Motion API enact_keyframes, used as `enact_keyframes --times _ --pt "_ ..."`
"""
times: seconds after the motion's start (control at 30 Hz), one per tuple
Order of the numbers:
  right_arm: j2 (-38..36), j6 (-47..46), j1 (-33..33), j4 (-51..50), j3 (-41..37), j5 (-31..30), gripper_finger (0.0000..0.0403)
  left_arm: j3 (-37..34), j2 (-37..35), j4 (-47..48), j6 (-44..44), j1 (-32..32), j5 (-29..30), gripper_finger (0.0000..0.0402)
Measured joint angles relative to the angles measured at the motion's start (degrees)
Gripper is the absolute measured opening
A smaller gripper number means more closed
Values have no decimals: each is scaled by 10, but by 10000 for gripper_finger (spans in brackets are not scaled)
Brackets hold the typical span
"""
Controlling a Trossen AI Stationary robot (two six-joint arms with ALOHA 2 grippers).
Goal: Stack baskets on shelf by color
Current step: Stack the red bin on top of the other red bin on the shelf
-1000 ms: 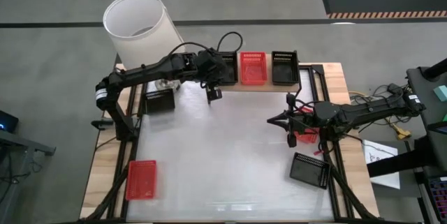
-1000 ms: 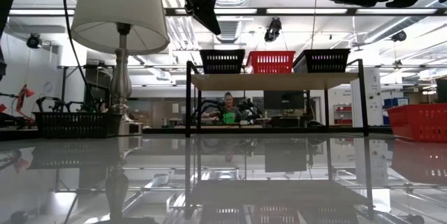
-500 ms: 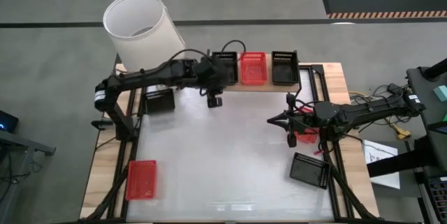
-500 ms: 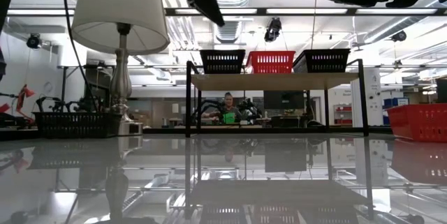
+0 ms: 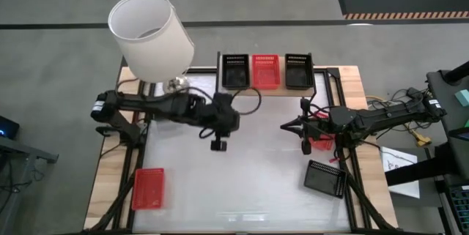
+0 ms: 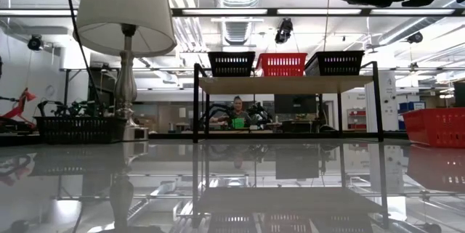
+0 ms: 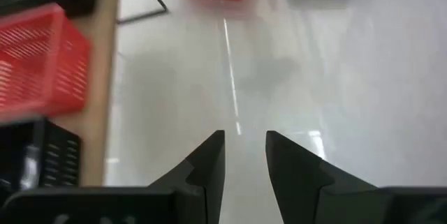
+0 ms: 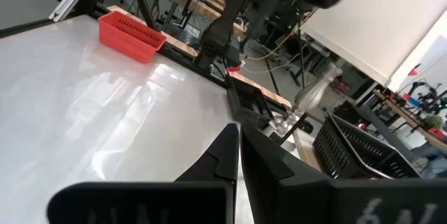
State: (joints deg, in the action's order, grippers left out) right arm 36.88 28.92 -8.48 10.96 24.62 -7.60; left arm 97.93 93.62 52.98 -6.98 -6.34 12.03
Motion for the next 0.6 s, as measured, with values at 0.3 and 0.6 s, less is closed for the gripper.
enact_keyframes --times 0.3,0.6 --pt "0 -38 0 0 0 0 9 -84 -8 -57 11 -60 0 89" --pt "9 -221 -3 -35 0 22 9 -253 -94 -284 -54 -85 3 89"
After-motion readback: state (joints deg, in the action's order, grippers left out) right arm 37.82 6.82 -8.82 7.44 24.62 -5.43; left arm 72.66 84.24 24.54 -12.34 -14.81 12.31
